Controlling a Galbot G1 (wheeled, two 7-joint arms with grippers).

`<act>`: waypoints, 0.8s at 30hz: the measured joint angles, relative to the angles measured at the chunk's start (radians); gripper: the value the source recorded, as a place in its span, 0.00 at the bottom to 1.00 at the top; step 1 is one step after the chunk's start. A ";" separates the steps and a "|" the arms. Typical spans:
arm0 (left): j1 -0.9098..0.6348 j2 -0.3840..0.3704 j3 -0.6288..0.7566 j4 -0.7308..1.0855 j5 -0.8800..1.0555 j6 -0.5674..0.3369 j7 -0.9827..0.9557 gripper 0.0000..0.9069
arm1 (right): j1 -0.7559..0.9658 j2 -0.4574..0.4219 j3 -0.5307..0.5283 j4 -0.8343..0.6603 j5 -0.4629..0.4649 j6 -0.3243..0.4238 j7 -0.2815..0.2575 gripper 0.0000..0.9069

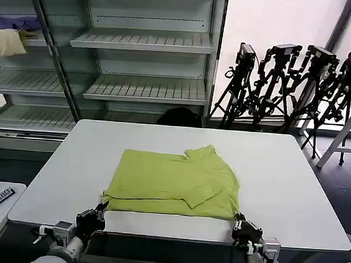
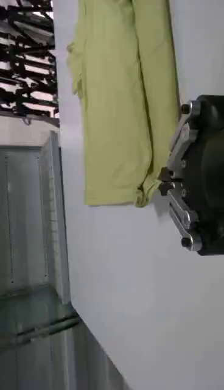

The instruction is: Fold and organize the clothes.

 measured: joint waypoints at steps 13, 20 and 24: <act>0.065 -0.003 -0.012 -0.035 0.009 -0.004 -0.016 1.00 | -0.050 0.009 -0.012 0.034 -0.008 0.001 0.014 1.00; 0.080 -0.009 -0.013 -0.035 0.025 -0.016 -0.049 1.00 | -0.057 0.011 -0.004 0.046 -0.006 0.002 0.017 1.00; 0.090 -0.010 -0.016 -0.038 0.032 -0.034 -0.064 1.00 | -0.055 0.018 0.001 0.052 0.002 0.012 0.025 1.00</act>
